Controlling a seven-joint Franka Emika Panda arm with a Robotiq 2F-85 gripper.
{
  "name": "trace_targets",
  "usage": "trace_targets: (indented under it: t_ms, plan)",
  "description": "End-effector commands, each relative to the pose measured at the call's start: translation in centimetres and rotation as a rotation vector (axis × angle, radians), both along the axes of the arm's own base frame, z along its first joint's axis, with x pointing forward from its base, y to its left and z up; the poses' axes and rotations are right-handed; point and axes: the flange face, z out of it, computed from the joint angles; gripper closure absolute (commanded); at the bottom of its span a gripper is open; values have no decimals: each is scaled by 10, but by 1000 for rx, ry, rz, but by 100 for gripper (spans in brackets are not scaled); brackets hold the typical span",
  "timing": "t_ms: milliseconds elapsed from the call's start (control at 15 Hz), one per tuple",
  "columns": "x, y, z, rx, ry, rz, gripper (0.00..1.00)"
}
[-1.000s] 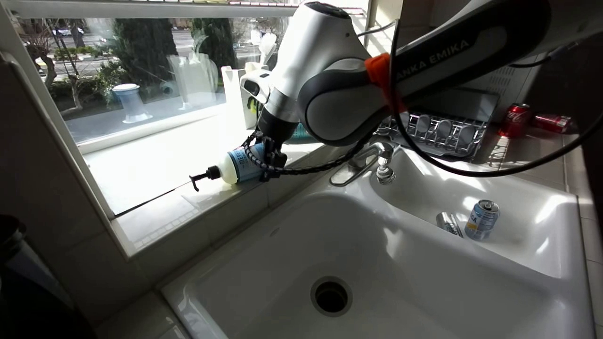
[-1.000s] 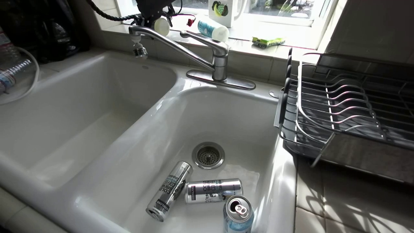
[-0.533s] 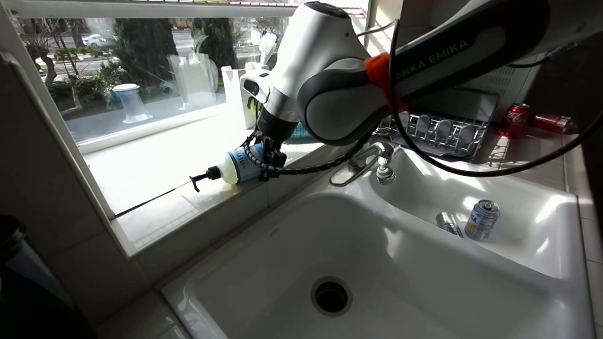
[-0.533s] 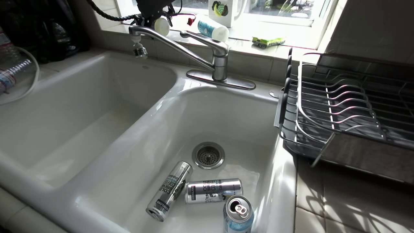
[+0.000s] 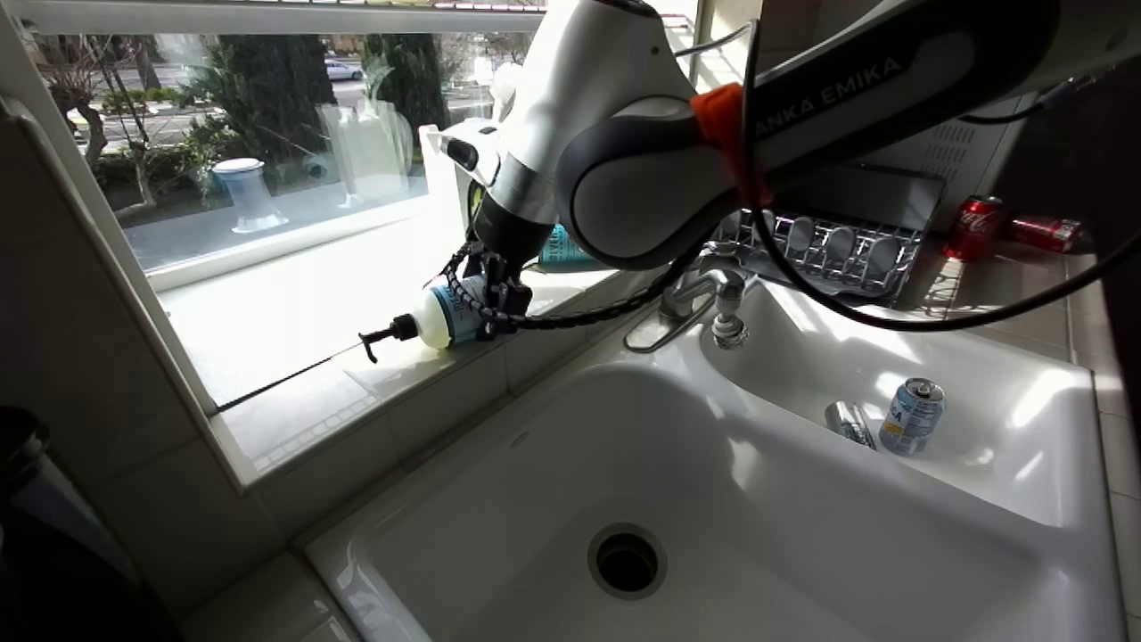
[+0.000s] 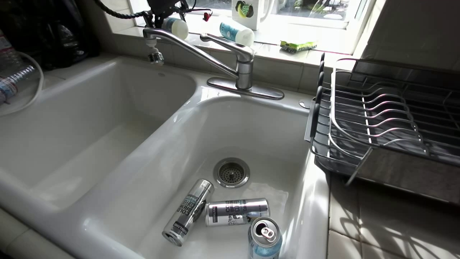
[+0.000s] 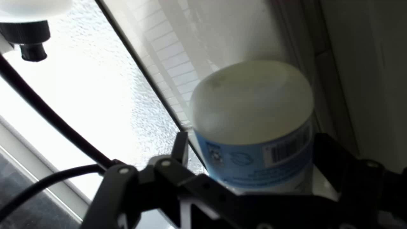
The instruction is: Put the bottles bottom first on the windowsill
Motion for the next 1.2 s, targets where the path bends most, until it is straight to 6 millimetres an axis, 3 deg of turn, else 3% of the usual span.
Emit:
trace_targets:
  t_ms: [0, 533, 600, 667, 800, 1000, 1133]
  plan:
    - [0, 11, 2, 1, 1, 52, 0]
    - [2, 29, -1, 2, -3, 134, 0]
    - [3, 30, -2, 0, -1, 137, 5]
    - [5, 31, -3, 5, -2, 142, 26]
    - [7, 32, -3, 17, -5, 144, 30]
    - [8, 27, 4, 45, -21, 120, 52]
    - [5, 19, 8, 84, -25, 88, 55]
